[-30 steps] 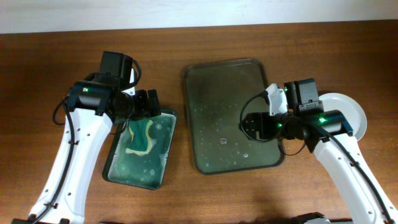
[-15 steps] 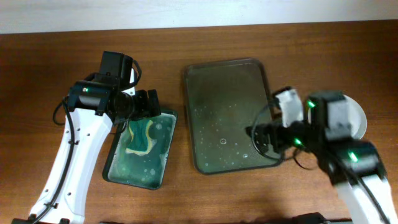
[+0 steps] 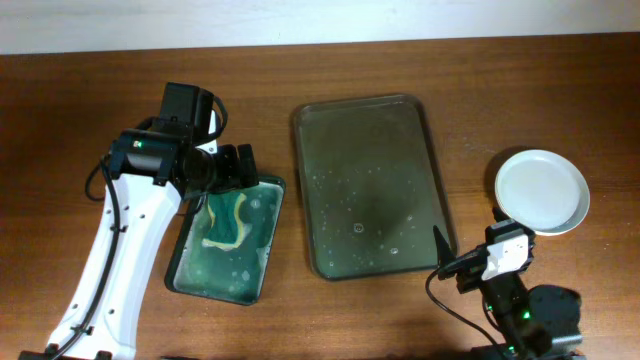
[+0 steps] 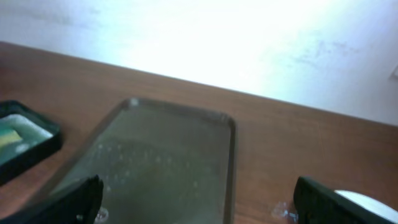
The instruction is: Clean dirty plates on tray and stack at the side
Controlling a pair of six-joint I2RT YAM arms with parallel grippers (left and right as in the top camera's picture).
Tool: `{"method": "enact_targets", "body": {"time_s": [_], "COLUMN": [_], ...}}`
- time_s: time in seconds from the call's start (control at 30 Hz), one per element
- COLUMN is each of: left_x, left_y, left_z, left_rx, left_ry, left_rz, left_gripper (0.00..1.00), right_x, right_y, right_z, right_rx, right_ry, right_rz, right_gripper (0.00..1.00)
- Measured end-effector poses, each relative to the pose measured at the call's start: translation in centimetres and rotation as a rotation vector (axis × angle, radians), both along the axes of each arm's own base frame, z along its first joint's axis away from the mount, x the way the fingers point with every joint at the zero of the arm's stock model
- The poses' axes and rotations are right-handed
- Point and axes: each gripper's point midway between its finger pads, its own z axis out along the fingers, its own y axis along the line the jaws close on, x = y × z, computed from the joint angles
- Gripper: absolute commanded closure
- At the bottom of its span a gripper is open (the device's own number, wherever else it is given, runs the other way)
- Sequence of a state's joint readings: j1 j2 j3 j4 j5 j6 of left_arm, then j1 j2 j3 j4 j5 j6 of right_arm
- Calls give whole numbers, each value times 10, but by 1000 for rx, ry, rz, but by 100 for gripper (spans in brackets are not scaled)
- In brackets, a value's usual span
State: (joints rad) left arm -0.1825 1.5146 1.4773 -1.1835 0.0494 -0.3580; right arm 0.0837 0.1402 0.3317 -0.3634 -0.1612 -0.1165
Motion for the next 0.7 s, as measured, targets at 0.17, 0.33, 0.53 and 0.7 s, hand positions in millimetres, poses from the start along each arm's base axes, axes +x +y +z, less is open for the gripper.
{"method": "enact_targets", "body": {"time_s": [0.17,0.33,0.53,0.7], "left_x": [0,0,0,0], "left_y": [0,0,0,0], "left_z": [0,0,0,0], "left_rx": [0,0,0,0], "left_ry": [0,1,1,1], "left_rz": [0,0,0,0], "left_gripper": [1,0,1,1], "right_x": [12,17,17,17], "right_y": [1,1,1,1], "right_z": [-20,-51,-53,-53], "right_rx": [13,9,8,8], "right_ry": [-165,-114,-110,-110], "right_rz": [0,-3,-4,-4], "right_gripper": [2,2,2,2]}}
